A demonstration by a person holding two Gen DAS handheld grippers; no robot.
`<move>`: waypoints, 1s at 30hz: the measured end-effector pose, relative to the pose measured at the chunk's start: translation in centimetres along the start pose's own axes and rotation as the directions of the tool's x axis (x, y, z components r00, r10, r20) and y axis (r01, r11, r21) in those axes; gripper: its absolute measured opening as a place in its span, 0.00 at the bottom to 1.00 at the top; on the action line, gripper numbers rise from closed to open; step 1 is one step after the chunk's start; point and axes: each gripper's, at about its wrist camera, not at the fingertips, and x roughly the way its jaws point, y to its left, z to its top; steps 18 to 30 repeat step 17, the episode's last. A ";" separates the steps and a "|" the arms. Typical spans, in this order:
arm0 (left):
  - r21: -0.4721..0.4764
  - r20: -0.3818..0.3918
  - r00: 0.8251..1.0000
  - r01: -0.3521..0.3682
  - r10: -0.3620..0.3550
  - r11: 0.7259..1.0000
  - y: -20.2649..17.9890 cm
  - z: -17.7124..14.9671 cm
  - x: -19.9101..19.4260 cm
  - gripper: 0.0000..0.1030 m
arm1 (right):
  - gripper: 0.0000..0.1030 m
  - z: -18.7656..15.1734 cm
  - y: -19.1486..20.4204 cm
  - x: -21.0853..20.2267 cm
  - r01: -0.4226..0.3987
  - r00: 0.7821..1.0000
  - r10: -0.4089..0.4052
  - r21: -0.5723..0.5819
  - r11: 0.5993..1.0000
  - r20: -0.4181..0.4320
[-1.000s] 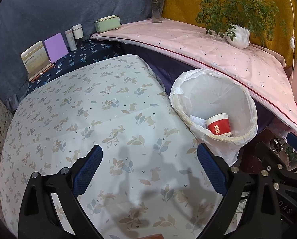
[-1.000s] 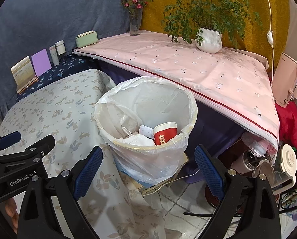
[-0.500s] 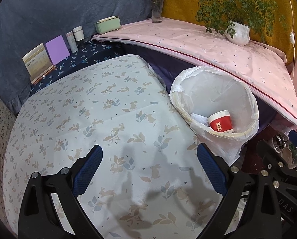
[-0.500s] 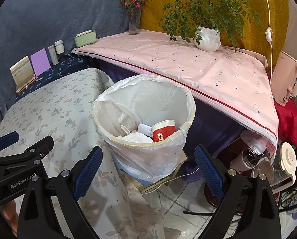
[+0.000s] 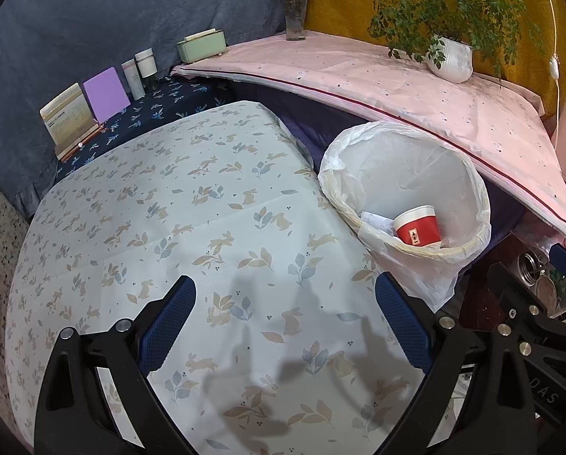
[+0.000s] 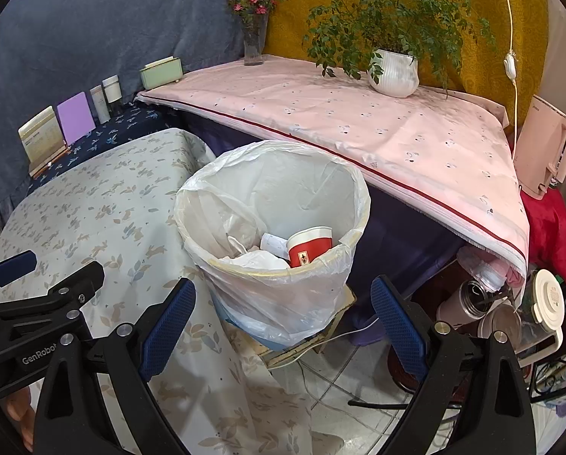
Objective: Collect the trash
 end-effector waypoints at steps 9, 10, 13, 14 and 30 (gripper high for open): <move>0.000 -0.003 1.000 0.005 -0.005 1.000 -0.2 -0.2 0.0 0.89 | 0.87 -0.2 -0.1 0.0 0.001 1.000 -0.001 0.001 1.000 -0.001; 0.002 -0.003 1.000 0.006 -0.006 1.000 -0.2 -0.2 0.0 0.89 | 0.87 -0.2 -0.1 0.0 0.001 1.000 -0.001 0.000 1.000 -0.001; -0.002 -0.003 1.000 -0.001 0.001 1.000 -0.3 -0.3 0.0 0.89 | 0.87 -0.3 -0.2 -0.1 0.002 1.000 -0.002 0.002 1.000 -0.001; -0.007 -0.006 1.000 0.003 -0.003 1.000 -0.3 -0.3 0.1 0.89 | 0.87 -0.3 -0.2 -0.1 0.002 1.000 -0.002 0.002 1.000 -0.001; -0.004 -0.012 1.000 0.015 -0.015 1.000 -0.2 -0.4 0.2 0.89 | 0.87 -0.4 -0.3 -0.1 0.005 1.000 -0.005 0.002 1.000 0.000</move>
